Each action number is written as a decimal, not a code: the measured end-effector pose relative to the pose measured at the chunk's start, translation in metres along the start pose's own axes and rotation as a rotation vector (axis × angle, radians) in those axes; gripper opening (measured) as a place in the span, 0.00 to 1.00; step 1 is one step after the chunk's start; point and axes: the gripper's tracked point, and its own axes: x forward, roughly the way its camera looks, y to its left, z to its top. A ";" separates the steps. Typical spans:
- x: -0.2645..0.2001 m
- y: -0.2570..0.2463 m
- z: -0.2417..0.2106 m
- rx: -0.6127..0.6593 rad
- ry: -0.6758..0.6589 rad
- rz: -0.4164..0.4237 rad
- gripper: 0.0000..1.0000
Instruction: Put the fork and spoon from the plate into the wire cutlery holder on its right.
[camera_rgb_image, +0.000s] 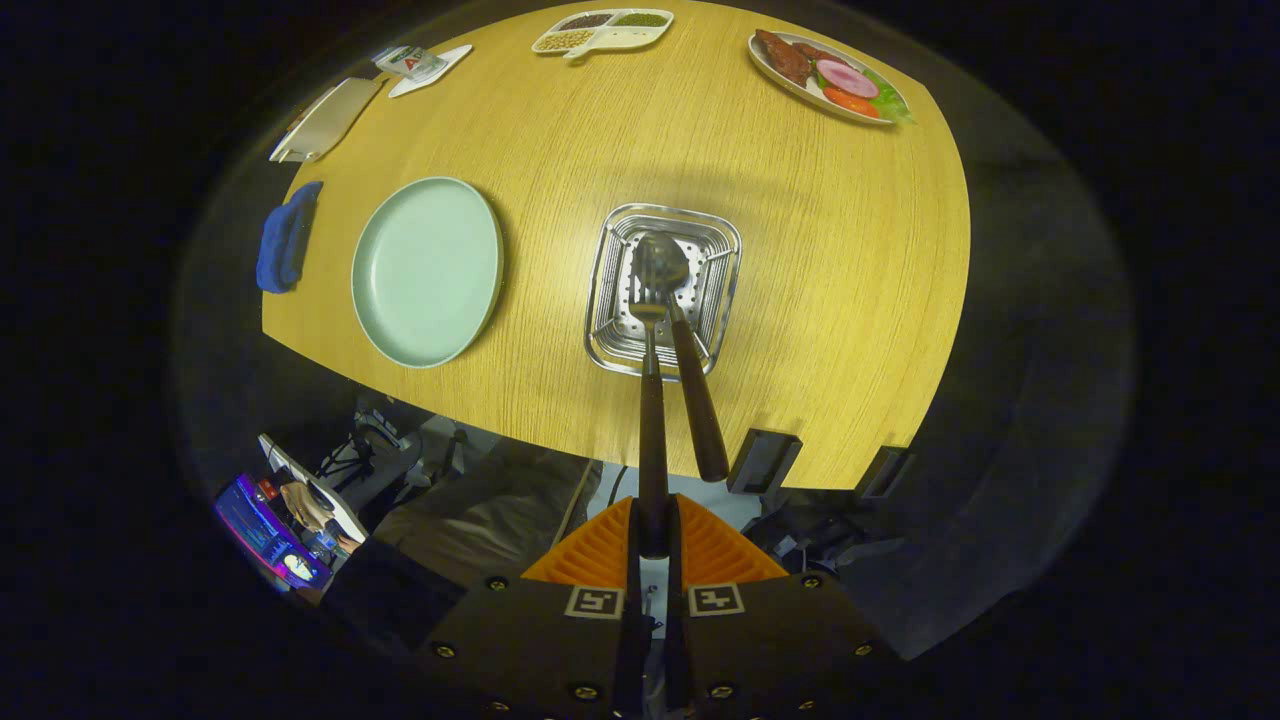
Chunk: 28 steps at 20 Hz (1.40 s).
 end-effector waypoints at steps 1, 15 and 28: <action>-0.001 0.000 0.000 -0.004 -0.004 -0.003 0.09; -0.069 0.036 0.030 0.062 -0.500 0.107 0.30; -0.183 0.133 0.018 0.101 -1.410 0.063 0.30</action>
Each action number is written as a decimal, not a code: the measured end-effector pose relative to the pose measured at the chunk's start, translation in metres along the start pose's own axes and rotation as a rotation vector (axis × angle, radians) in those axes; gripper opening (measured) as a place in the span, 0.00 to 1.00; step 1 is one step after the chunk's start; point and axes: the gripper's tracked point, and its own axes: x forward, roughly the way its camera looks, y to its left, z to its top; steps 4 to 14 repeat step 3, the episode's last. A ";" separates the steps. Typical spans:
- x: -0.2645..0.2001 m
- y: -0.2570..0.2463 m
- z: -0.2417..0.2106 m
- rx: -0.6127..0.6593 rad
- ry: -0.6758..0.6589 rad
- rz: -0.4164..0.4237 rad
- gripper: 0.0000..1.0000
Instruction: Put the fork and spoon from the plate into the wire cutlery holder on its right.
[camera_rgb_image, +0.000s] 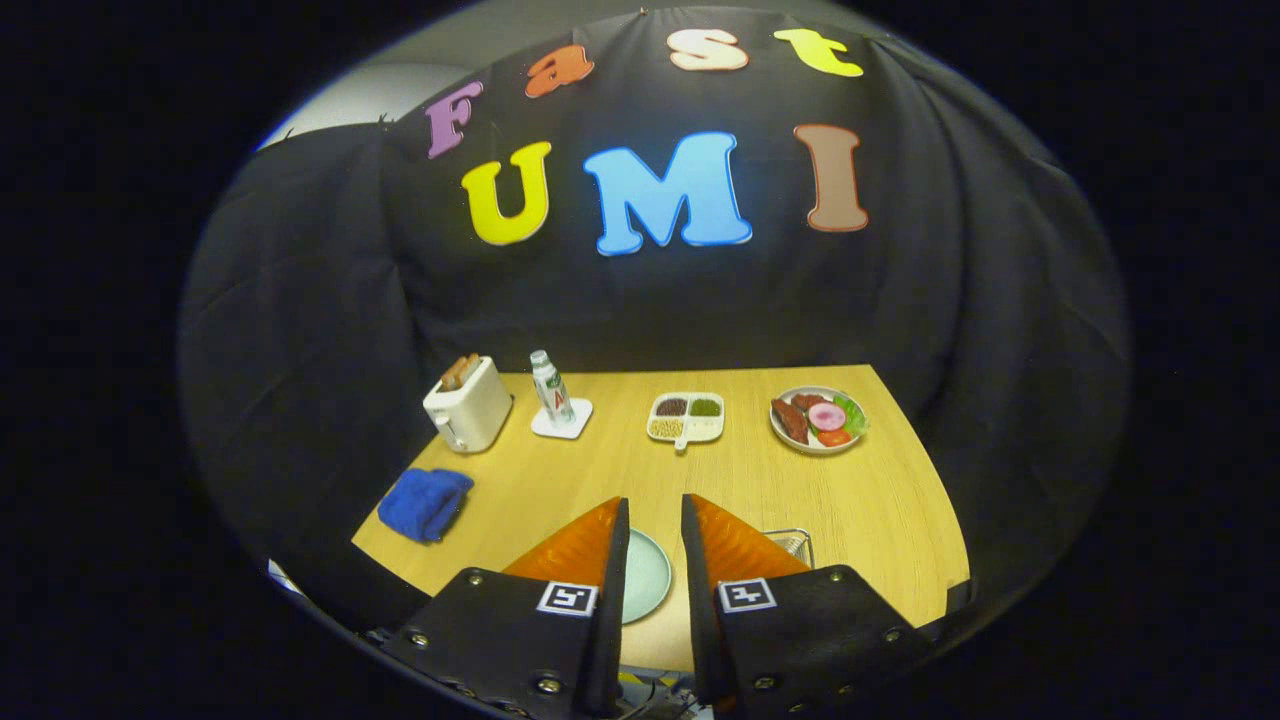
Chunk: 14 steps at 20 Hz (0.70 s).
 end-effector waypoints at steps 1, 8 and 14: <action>-0.005 0.002 0.004 0.009 -0.028 -0.007 0.30; -0.008 0.008 0.009 0.024 -0.068 -0.017 0.30; -0.008 0.008 0.009 0.024 -0.068 -0.017 0.30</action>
